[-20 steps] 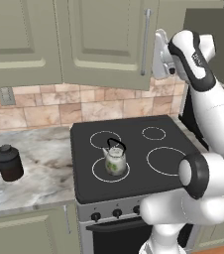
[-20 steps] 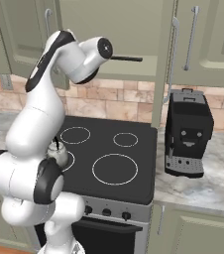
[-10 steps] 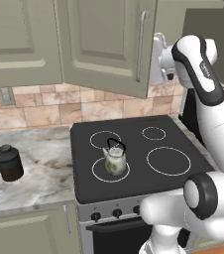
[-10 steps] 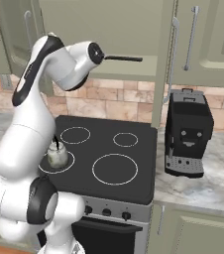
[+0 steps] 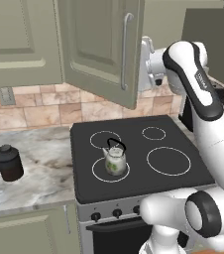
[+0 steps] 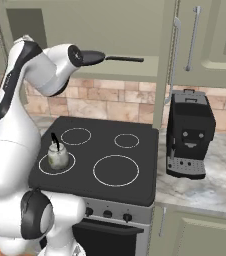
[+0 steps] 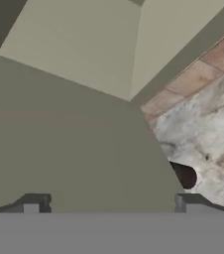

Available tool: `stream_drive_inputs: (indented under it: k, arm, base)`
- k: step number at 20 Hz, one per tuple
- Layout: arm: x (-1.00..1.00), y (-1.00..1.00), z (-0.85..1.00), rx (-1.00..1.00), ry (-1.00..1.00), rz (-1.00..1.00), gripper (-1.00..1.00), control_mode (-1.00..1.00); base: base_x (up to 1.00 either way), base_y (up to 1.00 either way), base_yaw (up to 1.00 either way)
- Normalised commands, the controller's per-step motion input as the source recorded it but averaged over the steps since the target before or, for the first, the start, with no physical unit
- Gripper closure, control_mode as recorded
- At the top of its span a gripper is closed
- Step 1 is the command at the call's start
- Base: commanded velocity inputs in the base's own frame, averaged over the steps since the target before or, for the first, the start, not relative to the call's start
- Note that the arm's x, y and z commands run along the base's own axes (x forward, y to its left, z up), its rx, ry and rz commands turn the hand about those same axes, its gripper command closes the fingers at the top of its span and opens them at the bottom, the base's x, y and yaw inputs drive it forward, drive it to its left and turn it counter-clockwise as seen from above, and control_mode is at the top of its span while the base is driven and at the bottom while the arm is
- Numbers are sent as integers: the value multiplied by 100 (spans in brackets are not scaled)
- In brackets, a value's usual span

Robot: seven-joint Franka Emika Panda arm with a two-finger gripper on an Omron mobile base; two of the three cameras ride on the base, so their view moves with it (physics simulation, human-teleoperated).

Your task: Pick the pan from the cabinet and place it on the stove. Then turn on the stove burner for the pan.

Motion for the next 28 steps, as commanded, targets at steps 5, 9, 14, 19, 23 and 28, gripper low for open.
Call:
stream_drive_inputs:
  k: [5, 9, 14, 19, 23, 28]
  arm:
    - [-47, 73, 0, 0, 0, 8, -100, -100]
    - [-43, 72, 0, 0, 0, 7, -100, -100]
    - [-33, 71, 0, 0, 0, 5, -100, -100]
    - [-20, 65, 0, 0, 0, 1, -100, -100]
    - [-6, 48, 0, 0, -1, 0, -100, -100]
    - [0, -8, -1, 0, -2, 0, -100, -100]
  base:
    - [0, 0, 0]
    - [0, 0, 0]
    - [0, 0, 0]
    - [0, 0, 0]
    - [0, 0, 0]
    - [0, 0, 0]
